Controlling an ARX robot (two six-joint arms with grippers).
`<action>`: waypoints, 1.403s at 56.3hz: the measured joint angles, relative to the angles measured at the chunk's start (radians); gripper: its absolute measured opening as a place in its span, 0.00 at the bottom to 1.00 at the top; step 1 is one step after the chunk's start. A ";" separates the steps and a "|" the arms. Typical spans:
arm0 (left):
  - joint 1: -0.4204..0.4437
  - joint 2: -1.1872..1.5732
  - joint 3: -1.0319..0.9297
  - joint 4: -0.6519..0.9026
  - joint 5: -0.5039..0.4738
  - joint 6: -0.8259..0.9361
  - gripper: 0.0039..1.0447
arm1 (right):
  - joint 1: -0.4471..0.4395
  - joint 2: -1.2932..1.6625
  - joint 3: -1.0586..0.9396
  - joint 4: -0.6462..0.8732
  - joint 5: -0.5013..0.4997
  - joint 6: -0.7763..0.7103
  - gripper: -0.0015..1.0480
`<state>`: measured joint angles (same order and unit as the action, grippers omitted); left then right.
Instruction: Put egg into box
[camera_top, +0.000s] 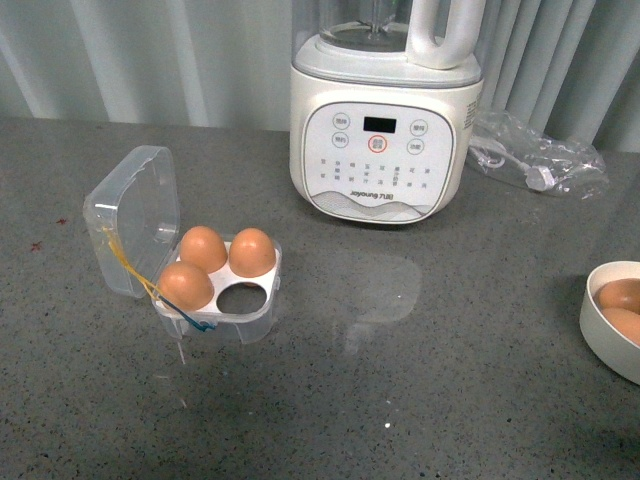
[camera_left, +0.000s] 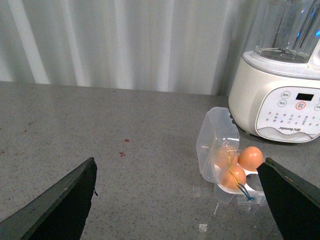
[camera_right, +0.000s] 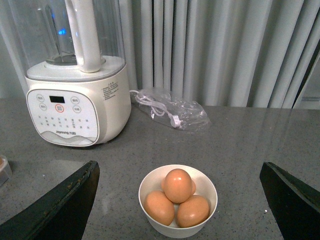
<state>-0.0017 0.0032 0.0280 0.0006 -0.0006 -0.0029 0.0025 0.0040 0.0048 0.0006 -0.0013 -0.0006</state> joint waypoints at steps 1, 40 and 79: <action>0.000 0.000 0.000 0.000 0.000 0.000 0.94 | 0.000 0.000 0.000 0.000 0.000 0.000 0.93; 0.000 0.000 0.000 0.000 0.000 0.000 0.94 | -0.089 0.963 0.217 0.376 -0.015 -0.053 0.93; 0.000 0.000 0.000 0.000 0.000 0.000 0.94 | -0.091 1.496 0.378 0.632 -0.007 -0.027 0.93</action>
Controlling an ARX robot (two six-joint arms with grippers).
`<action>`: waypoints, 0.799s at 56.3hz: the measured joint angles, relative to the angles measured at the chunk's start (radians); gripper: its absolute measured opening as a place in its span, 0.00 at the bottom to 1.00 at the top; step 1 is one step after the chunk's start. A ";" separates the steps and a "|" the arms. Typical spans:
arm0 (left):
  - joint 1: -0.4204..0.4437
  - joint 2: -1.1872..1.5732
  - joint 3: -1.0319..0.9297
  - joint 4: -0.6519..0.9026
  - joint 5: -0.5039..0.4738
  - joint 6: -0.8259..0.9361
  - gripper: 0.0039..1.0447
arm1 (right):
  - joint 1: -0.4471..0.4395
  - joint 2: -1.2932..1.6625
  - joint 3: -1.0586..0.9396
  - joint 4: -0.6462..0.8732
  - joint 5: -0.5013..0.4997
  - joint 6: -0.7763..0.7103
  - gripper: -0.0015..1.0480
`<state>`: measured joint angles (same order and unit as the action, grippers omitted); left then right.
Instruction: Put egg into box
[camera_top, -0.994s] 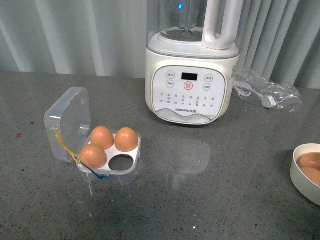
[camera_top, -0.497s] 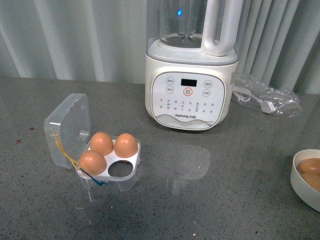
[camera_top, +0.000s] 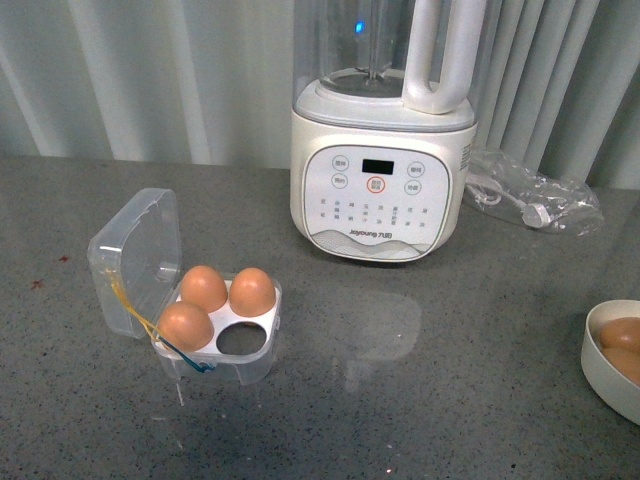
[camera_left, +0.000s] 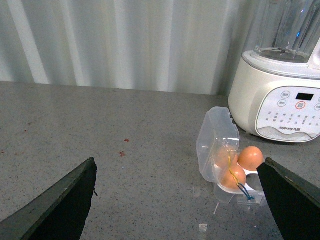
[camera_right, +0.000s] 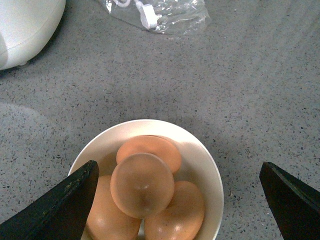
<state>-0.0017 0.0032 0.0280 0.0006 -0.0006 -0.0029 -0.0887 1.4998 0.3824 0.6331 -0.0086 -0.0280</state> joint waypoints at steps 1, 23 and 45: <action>0.000 0.000 0.000 0.000 0.000 0.000 0.94 | 0.001 0.005 0.001 0.003 0.000 -0.001 0.93; 0.000 0.000 0.000 0.000 0.000 0.000 0.94 | 0.027 0.165 0.045 0.082 0.035 -0.031 0.75; 0.000 0.000 0.000 0.000 0.000 0.000 0.94 | 0.046 0.181 0.050 0.084 0.033 -0.033 0.42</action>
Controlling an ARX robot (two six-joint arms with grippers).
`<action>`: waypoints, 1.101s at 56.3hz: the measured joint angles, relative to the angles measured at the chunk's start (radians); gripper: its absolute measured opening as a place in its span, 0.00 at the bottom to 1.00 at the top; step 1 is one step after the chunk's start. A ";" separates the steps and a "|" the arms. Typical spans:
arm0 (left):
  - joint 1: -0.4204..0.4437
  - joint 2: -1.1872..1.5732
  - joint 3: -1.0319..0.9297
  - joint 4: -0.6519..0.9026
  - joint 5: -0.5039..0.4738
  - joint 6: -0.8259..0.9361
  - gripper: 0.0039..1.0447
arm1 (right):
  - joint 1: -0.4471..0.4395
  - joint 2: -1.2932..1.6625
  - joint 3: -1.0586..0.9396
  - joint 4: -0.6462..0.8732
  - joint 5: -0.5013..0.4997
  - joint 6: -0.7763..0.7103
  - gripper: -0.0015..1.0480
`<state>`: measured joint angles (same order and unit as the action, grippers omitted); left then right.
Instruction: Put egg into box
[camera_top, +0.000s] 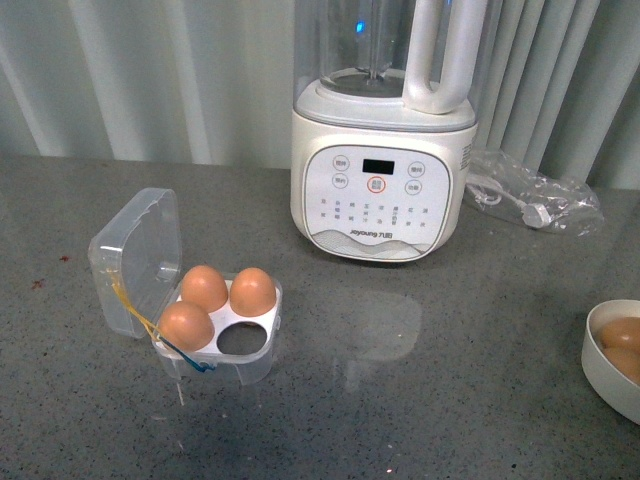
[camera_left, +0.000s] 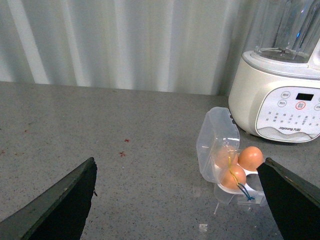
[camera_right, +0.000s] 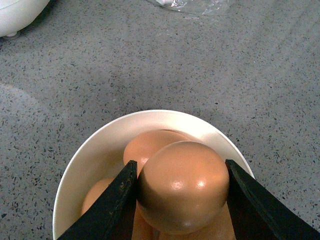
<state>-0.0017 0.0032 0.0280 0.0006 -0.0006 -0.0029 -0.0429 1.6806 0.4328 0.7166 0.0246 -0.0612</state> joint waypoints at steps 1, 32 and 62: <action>0.000 0.000 0.000 0.000 0.000 0.000 0.94 | 0.001 -0.002 0.000 -0.003 -0.001 0.000 0.42; 0.000 0.000 0.000 0.000 0.000 0.000 0.94 | 0.101 -0.291 0.045 -0.281 -0.355 -0.084 0.42; 0.000 0.000 0.000 0.000 0.000 0.000 0.94 | 0.335 -0.102 0.212 -0.273 -0.545 -0.060 0.42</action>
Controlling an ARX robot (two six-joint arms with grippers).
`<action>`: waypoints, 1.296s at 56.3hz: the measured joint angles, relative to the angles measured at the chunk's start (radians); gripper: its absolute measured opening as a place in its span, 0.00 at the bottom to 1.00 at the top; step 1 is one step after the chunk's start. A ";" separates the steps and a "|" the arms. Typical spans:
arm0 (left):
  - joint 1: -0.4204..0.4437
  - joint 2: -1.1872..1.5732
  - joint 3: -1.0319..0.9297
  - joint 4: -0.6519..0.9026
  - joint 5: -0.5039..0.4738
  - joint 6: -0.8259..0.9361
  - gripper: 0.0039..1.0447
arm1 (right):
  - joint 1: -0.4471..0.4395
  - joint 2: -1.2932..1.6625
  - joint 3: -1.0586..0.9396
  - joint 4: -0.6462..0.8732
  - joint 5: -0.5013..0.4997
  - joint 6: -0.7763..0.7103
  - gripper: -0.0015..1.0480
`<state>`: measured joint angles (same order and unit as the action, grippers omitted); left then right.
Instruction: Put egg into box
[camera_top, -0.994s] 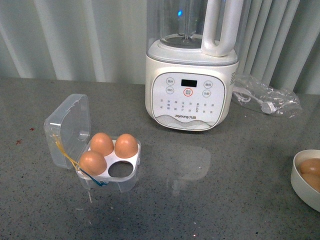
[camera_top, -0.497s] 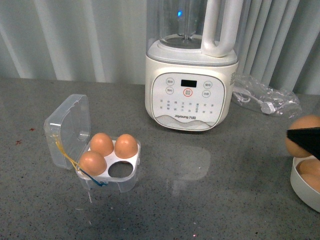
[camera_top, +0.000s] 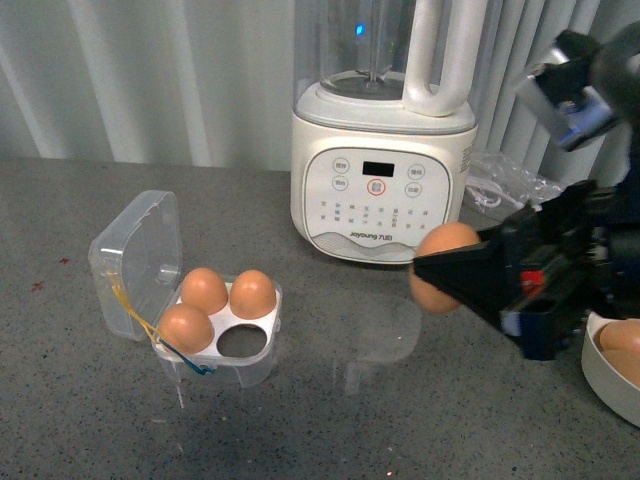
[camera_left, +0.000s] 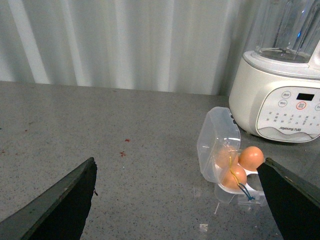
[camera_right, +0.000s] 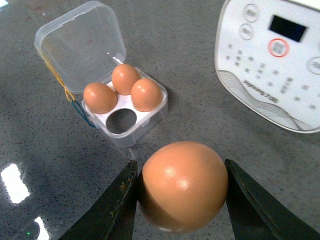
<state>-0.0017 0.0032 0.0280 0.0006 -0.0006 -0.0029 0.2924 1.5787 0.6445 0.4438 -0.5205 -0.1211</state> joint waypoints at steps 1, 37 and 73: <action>0.000 0.000 0.000 0.000 0.000 0.000 0.94 | 0.011 0.010 0.005 0.005 0.003 0.003 0.42; 0.000 0.000 0.000 0.000 0.000 0.000 0.94 | 0.210 0.288 0.188 0.114 0.113 0.138 0.41; 0.000 0.000 0.000 0.000 0.000 0.000 0.94 | 0.269 0.460 0.326 0.119 0.191 0.197 0.41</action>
<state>-0.0017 0.0032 0.0280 0.0006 -0.0006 -0.0029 0.5613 2.0392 0.9707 0.5625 -0.3294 0.0761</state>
